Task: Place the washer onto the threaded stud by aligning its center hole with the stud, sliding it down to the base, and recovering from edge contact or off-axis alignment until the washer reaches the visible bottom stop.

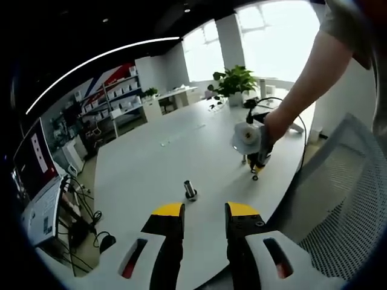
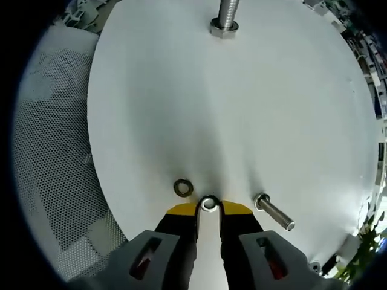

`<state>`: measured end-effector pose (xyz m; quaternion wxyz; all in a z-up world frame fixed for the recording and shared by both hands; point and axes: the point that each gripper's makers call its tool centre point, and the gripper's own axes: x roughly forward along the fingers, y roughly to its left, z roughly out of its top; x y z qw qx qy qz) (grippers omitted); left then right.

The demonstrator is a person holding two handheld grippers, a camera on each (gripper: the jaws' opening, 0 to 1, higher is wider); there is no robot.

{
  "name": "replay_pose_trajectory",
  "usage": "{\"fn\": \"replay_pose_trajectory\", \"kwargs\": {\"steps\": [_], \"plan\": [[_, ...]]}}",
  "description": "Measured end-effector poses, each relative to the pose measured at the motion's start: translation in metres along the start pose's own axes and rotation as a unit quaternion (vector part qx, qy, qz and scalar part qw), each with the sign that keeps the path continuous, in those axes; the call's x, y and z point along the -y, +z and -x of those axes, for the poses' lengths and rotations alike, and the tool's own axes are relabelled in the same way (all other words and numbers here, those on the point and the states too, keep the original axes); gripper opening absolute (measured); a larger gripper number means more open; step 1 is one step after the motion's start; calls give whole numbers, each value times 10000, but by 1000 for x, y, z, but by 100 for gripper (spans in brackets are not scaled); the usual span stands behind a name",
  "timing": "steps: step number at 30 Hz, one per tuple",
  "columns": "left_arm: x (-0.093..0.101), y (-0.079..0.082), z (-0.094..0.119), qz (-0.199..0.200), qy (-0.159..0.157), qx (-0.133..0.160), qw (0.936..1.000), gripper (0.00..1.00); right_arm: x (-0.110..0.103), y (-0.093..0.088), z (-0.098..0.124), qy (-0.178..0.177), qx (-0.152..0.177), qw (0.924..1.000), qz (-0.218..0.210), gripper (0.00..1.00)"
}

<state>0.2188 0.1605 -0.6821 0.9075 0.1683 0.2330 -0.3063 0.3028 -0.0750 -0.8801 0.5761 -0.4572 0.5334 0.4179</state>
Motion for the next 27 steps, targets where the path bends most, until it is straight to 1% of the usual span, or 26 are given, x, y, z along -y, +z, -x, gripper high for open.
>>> {"fn": "replay_pose_trajectory", "kwargs": {"steps": [2, 4, 6, 7, 9, 11, 13, 14, 15, 16, 17, 19, 21, 22, 27], "plan": [[0, 0, 0, 11, 2, 16, 10000, 25, 1, -1, 1, 34, 79, 10000, -31, 15], [0, 0, 0, 0, 1, 15, 10000, 25, 2, -1, 0, 116, 123, 9997, -160, 15], [1, -1, 0, -34, 0, -28, 10000, 25, 1, 0, 0, 78, 107, 9998, -151, 15], [1, -1, 0, -37, -1, -26, 10000, 25, -1, 0, 1, -64, 93, 9999, -79, 15], [1, -1, -1, -24, -10, -39, 10000, 25, -1, 3, 1, -399, 125, 9985, 355, 14], [0, -1, -1, -28, 3, -39, 10000, 25, -2, 2, 2, -546, 123, 9976, 413, 14], [1, -1, -1, -10, -10, -27, 10000, 25, -1, 1, 1, -509, 177, 9981, 292, 14], [0, -1, -1, -12, -11, -34, 10000, 25, 0, 1, 1, -433, 244, 9986, 174, 14], [1, -2, -1, -27, -9, -46, 10000, 25, -1, 1, 2, -220, 353, 9991, -127, 14], [1, -1, -1, -29, -9, -42, 10000, 25, 0, 0, 2, -70, 446, 9983, -376, 14], [0, -1, -1, -20, -1, -37, 10000, 25, 2, 0, 2, 28, 547, 9971, -537, 14], [-1, -2, 0, -3, 29, -56, 10000, 25, 5, 1, 2, 275, 876, 9934, -682, 14], [-2, -1, 0, 27, 37, -20, 10000, 25, 4, 1, 4, 343, 1006, 9903, -894, 14], [-2, -1, 0, 17, 47, -27, 10000, 25, 4, 0, 4, 362, 1048, 9895, -926, 14], [-2, -1, 0, 5, 43, -28, 10000, 25, 4, 1, 1, 258, 1035, 9914, -758, 14]]}}
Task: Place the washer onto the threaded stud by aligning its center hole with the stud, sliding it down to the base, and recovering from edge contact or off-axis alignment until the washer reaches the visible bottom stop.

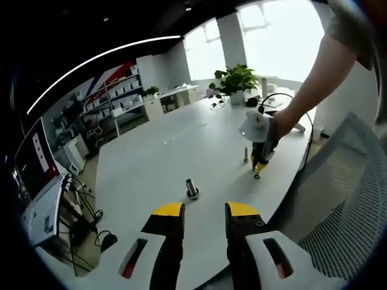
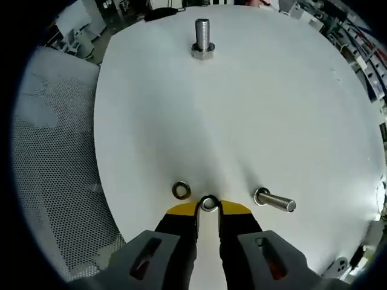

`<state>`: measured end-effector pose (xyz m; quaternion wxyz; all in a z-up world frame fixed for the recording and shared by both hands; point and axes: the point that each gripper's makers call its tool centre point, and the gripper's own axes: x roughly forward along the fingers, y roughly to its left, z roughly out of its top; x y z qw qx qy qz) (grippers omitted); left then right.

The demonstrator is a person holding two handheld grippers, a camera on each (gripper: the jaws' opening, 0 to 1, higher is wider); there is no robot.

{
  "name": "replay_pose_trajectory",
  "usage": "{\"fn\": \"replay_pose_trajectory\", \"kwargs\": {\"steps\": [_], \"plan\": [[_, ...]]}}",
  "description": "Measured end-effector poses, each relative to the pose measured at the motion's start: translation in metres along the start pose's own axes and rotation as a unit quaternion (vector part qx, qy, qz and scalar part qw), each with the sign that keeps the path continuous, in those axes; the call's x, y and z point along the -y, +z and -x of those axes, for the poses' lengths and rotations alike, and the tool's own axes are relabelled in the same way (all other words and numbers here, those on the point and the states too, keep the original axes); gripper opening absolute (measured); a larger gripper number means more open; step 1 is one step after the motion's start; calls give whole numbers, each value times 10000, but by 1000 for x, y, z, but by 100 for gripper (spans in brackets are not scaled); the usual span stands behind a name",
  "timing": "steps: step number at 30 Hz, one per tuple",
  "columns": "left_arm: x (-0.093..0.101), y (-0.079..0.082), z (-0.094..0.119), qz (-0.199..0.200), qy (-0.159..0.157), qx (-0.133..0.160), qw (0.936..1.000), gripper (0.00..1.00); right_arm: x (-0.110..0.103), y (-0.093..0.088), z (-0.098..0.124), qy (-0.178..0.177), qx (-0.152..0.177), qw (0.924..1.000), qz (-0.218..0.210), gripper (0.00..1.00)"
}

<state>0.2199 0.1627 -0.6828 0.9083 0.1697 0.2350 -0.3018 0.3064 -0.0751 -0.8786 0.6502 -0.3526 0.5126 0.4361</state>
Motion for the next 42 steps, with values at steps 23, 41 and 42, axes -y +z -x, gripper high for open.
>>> {"fn": "replay_pose_trajectory", "kwargs": {"steps": [23, 41, 42], "plan": [[-4, 0, 0, 49, 87, 4, 10000, 24, 17, -15, 23, -195, 472, 9972, -551, 14], [-6, -1, 2, 100, 135, 15, 9999, 24, 49, -5, 49, -583, 850, 9916, -784, 14], [-5, -1, 2, 106, 131, 14, 9999, 24, 50, -5, 50, -620, 878, 9911, -786, 14]]}}
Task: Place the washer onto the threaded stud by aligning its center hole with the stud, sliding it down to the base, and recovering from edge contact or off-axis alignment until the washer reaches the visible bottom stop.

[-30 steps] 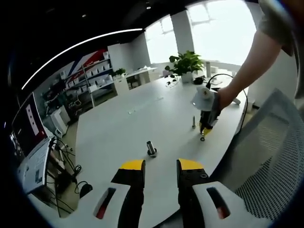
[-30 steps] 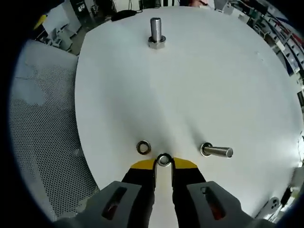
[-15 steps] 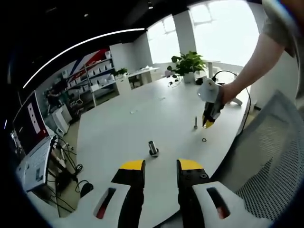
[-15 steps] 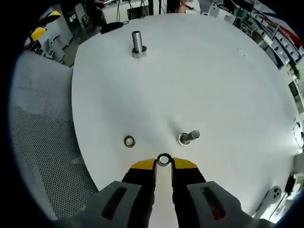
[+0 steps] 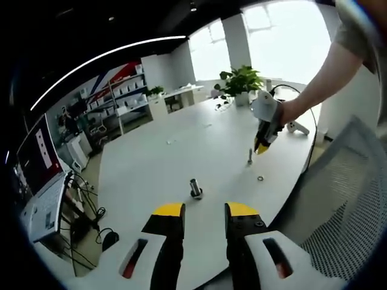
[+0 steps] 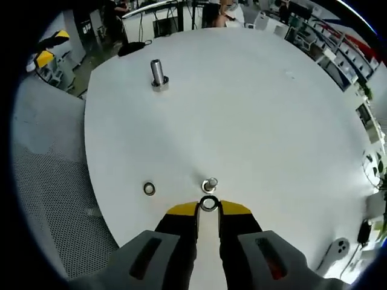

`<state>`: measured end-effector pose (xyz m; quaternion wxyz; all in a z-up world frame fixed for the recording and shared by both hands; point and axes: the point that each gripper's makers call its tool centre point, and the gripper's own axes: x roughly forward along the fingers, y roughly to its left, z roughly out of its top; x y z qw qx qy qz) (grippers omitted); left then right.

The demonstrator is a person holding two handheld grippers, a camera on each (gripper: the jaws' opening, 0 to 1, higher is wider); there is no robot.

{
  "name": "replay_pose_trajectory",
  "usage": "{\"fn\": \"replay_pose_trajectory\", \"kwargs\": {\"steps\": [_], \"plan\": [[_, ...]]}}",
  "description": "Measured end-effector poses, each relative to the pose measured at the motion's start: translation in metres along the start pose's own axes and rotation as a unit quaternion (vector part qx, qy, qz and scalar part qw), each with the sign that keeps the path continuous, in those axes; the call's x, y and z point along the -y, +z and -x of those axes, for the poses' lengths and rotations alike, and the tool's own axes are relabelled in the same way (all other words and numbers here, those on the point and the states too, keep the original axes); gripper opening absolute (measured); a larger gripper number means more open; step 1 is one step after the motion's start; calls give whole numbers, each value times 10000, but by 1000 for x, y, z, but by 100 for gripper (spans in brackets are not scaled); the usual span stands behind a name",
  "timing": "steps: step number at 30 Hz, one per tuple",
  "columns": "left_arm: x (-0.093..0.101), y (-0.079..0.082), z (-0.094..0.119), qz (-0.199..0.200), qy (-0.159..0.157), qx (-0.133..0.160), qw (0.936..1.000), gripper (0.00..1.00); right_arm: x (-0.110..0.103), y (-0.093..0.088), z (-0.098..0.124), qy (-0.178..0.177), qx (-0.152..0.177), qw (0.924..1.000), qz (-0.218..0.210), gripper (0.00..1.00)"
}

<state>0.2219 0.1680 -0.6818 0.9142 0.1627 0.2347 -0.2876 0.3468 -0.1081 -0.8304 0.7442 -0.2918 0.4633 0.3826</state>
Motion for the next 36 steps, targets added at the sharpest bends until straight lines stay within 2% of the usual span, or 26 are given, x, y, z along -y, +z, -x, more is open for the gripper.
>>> {"fn": "replay_pose_trajectory", "kwargs": {"steps": [6, 8, 14, 18, 27, 36], "plan": [[0, 1, 0, -17, 10, 3, 10000, 24, 7, 4, 5, -158, 126, 9997, 102, 14], [0, 1, 0, -6, -6, 12, 10000, 24, 7, 5, 8, -243, 94, 9989, 398, 14], [0, 1, 0, -13, -6, 18, 10000, 24, 6, 11, 10, -223, 213, 9990, 331, 14], [0, 1, 0, -16, -5, 13, 10000, 24, 6, 14, 13, -282, 265, 9978, 538, 14], [0, 2, 0, -28, -1, 27, 10000, 24, 2, 25, 15, -227, 417, 9976, 512, 14], [0, 2, 0, -15, 1, 27, 10000, 24, 1, 27, 11, -172, 364, 9978, 526, 14]]}}
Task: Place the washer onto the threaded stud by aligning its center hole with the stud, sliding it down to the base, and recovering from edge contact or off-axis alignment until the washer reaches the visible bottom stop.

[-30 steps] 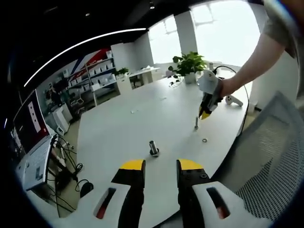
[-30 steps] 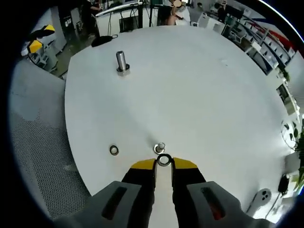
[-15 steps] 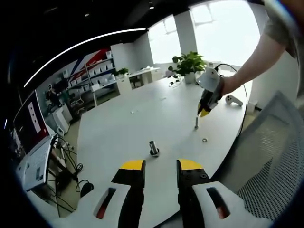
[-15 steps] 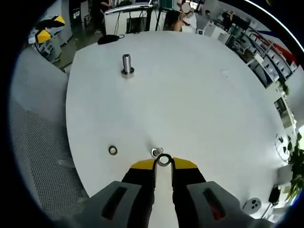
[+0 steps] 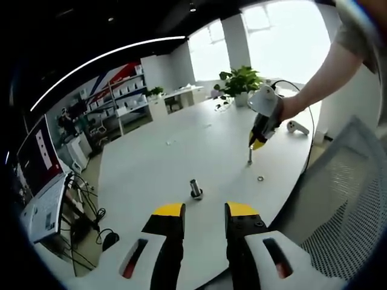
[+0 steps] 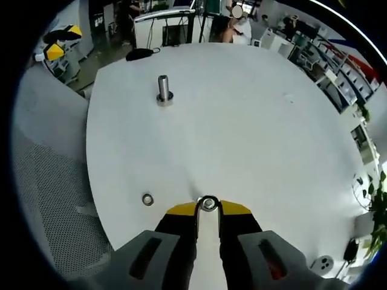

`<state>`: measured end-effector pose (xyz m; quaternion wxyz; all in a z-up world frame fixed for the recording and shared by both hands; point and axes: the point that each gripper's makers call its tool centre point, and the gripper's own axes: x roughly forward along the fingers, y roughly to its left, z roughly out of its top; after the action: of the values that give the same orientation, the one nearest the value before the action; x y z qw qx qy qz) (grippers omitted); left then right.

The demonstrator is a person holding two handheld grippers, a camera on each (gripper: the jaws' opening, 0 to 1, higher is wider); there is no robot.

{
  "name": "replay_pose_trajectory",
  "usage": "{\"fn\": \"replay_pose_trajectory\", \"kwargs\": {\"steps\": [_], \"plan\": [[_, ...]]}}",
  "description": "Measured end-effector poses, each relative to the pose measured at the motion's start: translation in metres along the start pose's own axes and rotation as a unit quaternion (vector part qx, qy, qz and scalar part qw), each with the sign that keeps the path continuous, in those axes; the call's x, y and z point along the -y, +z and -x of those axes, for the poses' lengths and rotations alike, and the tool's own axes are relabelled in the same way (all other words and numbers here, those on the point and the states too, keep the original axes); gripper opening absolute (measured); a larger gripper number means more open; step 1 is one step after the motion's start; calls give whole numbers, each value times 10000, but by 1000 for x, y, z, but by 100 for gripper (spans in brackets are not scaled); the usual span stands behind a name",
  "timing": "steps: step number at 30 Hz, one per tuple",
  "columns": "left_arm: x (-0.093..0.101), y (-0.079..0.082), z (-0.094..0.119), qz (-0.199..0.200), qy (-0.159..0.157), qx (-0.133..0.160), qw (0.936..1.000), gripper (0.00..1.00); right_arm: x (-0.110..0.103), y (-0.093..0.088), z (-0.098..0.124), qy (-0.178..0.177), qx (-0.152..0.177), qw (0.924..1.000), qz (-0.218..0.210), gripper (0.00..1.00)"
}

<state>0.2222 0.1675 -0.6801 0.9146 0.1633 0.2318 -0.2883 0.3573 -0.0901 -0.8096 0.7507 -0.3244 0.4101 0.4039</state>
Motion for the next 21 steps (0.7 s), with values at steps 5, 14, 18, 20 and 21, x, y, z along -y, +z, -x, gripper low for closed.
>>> {"fn": "replay_pose_trajectory", "kwargs": {"steps": [5, 14, 18, 20, 21], "plan": [[0, 0, 0, -3, 1, 1, 10000, 24, 0, 1, -3, 24, -33, 10000, -6, 14], [-1, -1, 0, -9, 10, 4, 10000, 24, -1, -3, -5, 70, -161, 9998, -60, 14], [-1, 0, 0, 1, 8, 7, 10000, 24, -1, -3, -7, 79, -162, 9998, -48, 14], [-1, -1, 0, 3, 5, 4, 10000, 24, -2, -3, -8, 81, -183, 9998, -37, 14], [-1, -1, 0, -6, 11, 0, 10000, 24, -2, -3, -9, 86, -185, 9998, -39, 14]]}}
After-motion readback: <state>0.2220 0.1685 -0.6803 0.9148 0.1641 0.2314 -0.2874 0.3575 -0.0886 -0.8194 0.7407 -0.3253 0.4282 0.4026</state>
